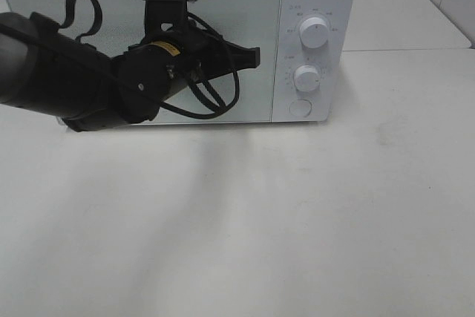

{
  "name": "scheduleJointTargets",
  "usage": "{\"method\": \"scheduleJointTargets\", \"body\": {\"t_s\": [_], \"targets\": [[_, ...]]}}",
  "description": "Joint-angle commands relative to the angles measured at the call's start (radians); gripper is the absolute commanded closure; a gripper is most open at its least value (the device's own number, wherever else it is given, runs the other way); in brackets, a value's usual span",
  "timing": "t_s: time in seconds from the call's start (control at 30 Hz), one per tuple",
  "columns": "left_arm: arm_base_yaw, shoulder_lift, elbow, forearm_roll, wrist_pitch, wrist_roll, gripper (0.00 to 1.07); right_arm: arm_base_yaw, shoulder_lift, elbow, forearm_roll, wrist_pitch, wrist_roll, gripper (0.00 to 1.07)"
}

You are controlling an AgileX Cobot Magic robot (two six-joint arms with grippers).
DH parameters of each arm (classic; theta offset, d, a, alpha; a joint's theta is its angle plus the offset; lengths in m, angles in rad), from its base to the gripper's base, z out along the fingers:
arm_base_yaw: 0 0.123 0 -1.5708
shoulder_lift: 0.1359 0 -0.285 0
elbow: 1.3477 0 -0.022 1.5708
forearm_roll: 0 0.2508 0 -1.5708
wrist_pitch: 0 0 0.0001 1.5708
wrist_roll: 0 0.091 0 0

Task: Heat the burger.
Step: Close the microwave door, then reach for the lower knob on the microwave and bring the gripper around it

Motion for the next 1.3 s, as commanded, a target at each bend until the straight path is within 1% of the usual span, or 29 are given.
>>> {"method": "scheduleJointTargets", "body": {"t_s": [0.03, 0.07, 0.13, 0.17, 0.23, 0.33, 0.4, 0.43, 0.5, 0.53, 0.57, 0.6, 0.63, 0.67, 0.7, 0.73, 0.8, 0.87, 0.9, 0.93, 0.97, 1.0, 1.07, 1.1, 1.17, 1.2, 1.23, 1.27, 1.3], "targets": [[-0.012, -0.058, -0.007, -0.009, 0.142, 0.034, 1.07, -0.007, -0.03, 0.004, 0.001, -0.002, -0.009, 0.37], [-0.012, -0.058, -0.007, -0.009, 0.142, 0.034, 1.07, -0.007, -0.03, 0.004, 0.001, -0.002, -0.009, 0.37], [-0.013, -0.093, -0.005, -0.006, 0.268, 0.035, 1.07, -0.007, -0.03, 0.004, 0.001, -0.002, -0.008, 0.37], [-0.013, -0.093, -0.005, -0.006, 0.268, 0.035, 1.07, -0.007, -0.03, 0.004, 0.001, -0.002, -0.008, 0.37], [-0.013, -0.142, -0.005, 0.023, 0.461, 0.034, 1.07, -0.007, -0.03, 0.004, 0.001, -0.002, -0.008, 0.37], [-0.009, -0.153, -0.005, 0.026, 0.503, 0.034, 1.07, -0.007, -0.03, 0.004, 0.001, -0.002, -0.008, 0.37], [0.0, -0.182, -0.005, 0.029, 0.661, 0.033, 1.04, -0.007, -0.03, 0.004, 0.001, -0.002, -0.008, 0.37], [0.0, -0.182, -0.005, 0.029, 0.661, 0.033, 1.04, -0.007, -0.03, 0.004, 0.001, -0.002, -0.008, 0.37], [0.021, -0.206, -0.005, 0.034, 0.799, 0.032, 0.83, -0.007, -0.03, 0.004, 0.001, -0.002, -0.008, 0.37], [0.021, -0.206, -0.005, 0.034, 0.799, 0.032, 0.83, -0.007, -0.03, 0.004, 0.001, -0.002, -0.008, 0.37], [0.035, -0.223, -0.005, 0.036, 0.876, 0.03, 0.58, -0.007, -0.03, 0.004, 0.001, -0.002, -0.008, 0.37], [0.035, -0.223, -0.005, 0.036, 0.876, 0.03, 0.58, -0.007, -0.03, 0.004, 0.001, -0.002, -0.008, 0.37], [0.053, -0.238, -0.005, 0.037, 0.948, 0.03, 0.29, -0.007, -0.03, 0.004, 0.001, -0.002, -0.008, 0.37], [0.062, -0.242, -0.007, 0.037, 0.99, 0.03, 0.12, -0.007, -0.03, 0.004, 0.001, -0.002, -0.008, 0.37], [0.062, -0.242, -0.007, 0.037, 0.99, 0.03, 0.12, -0.007, -0.03, 0.004, 0.001, -0.002, -0.008, 0.37], [0.08, -0.255, -0.009, 0.042, 1.076, 0.028, 0.05, -0.007, -0.03, 0.004, 0.001, -0.002, -0.008, 0.37], [0.088, -0.263, -0.009, 0.041, 1.112, 0.029, 0.06, -0.007, -0.03, 0.004, 0.001, -0.002, -0.008, 0.37], [0.118, -0.299, -0.009, 0.067, 1.279, 0.029, 0.07, -0.007, -0.03, 0.004, 0.001, -0.002, -0.008, 0.37], [0.118, -0.299, -0.009, 0.067, 1.279, 0.029, 0.07, -0.007, -0.03, 0.004, 0.001, -0.002, -0.008, 0.37], [0.127, -0.308, -0.009, 0.082, 1.316, 0.029, 0.07, -0.007, -0.03, 0.004, 0.001, -0.002, -0.008, 0.37], [0.147, -0.328, -0.009, 0.106, 1.41, 0.026, 0.07, -0.007, -0.03, 0.004, 0.001, -0.002, -0.008, 0.37], [0.147, -0.328, -0.009, 0.106, 1.41, 0.026, 0.07, -0.007, -0.03, 0.004, 0.001, -0.002, -0.008, 0.37], [0.184, -0.356, -0.009, 0.107, 1.528, 0.003, 0.07, -0.007, -0.03, 0.004, 0.001, -0.002, -0.008, 0.37], [0.184, -0.356, -0.009, 0.107, 1.528, 0.003, 0.07, -0.007, -0.03, 0.004, 0.001, -0.002, -0.008, 0.37], [0.237, -0.385, -0.009, 0.114, 1.621, -0.016, 0.07, -0.007, -0.03, 0.004, 0.001, -0.002, -0.008, 0.37], [0.237, -0.385, -0.009, 0.114, 1.621, -0.016, 0.07, -0.007, -0.03, 0.004, 0.001, -0.002, -0.008, 0.37], [0.257, -0.398, -0.009, 0.117, 1.643, -0.023, 0.07, -0.007, -0.03, 0.004, 0.001, -0.002, -0.008, 0.37], [0.304, -0.421, -0.009, 0.119, 1.669, -0.023, 0.07, -0.007, -0.03, 0.004, 0.001, -0.002, -0.008, 0.37], [0.304, -0.421, -0.009, 0.119, 1.669, -0.023, 0.07, -0.007, -0.03, 0.004, 0.001, -0.002, -0.008, 0.37]]}}
